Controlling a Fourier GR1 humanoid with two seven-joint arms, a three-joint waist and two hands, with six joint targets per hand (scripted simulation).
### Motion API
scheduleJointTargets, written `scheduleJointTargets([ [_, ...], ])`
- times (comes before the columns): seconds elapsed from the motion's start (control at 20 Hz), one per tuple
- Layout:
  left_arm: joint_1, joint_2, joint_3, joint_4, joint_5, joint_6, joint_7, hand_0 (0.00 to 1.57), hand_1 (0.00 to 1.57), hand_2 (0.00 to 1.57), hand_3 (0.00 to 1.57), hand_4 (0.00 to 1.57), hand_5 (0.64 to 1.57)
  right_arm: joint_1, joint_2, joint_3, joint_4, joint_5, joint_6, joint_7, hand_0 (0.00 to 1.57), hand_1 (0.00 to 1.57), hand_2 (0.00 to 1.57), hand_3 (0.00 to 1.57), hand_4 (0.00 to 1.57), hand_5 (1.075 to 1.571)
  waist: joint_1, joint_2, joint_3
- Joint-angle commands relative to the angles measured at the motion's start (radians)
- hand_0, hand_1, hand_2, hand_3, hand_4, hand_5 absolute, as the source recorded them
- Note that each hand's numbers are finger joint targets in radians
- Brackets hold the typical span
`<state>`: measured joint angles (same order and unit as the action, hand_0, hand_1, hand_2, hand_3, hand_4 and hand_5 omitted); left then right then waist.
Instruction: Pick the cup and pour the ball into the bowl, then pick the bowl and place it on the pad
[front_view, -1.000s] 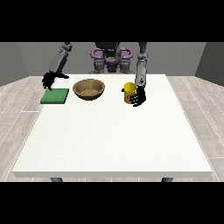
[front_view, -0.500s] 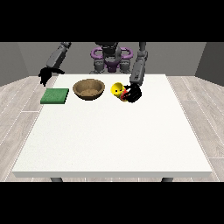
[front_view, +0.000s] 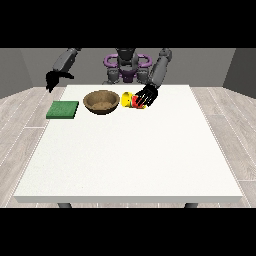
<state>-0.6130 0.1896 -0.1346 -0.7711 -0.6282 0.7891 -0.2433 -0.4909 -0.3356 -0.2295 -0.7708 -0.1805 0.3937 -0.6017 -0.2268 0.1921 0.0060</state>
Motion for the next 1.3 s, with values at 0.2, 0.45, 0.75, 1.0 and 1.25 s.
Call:
scheduleJointTargets([
  [0.2, -0.093, -0.046, -0.243, 0.08, -0.407, -0.113, 0.347, 1.35, 1.35, 1.57, 1.57, 0.94, 1.548, 0.062, 0.022, -0.024, 0.152, 0.021, -0.067, -0.018, 0.0, 0.0, 0.25, 0.2, 0.38, 1.545, 0.138, -0.187, -0.002],
  [0.45, -0.181, -0.153, -0.34, 0.009, -0.526, -0.315, 0.486, 1.27, 1.27, 1.57, 1.54, 0.88, 1.533, 0.133, -0.058, -0.072, 0.242, 0.02, -0.041, -0.105, 0.0, 0.0, 0.3, 0.22, 0.39, 1.543, 0.247, -0.228, -0.0032],
  [0.75, -0.235, -0.151, -0.327, -0.023, -0.593, -0.439, 0.515, 0.18, 0.18, 1.57, 1.43, 0.87, 1.527, 0.13, -0.037, -0.07, 0.231, 0.005, -0.016, -0.131, 0.0, 0.0, 0.22, 0.3, 0.42, 1.541, 0.22, -0.196, -0.0053],
  [1.0, -0.249, -0.188, -0.447, -0.12, -0.656, -0.604, 0.552, 0.28, 0.28, 1.57, 1.54, 0.69, 1.524, 0.178, -0.074, -0.097, 0.313, 0.001, -0.013, -0.146, 0.0, 0.0, 0.27, 0.34, 0.39, 1.534, 0.289, -0.26, -0.0044],
  [1.25, -0.342, -0.189, -0.485, -0.201, -0.733, -0.684, 0.623, 0.0, 0.0, 1.57, 1.57, 0.53, 1.522, 0.138, -0.115, -0.118, 0.331, -0.014, 0.037, -0.218, 0.0, 0.0, 0.18, 0.35, 0.4, 1.535, 0.279, -0.161, -0.0042],
])
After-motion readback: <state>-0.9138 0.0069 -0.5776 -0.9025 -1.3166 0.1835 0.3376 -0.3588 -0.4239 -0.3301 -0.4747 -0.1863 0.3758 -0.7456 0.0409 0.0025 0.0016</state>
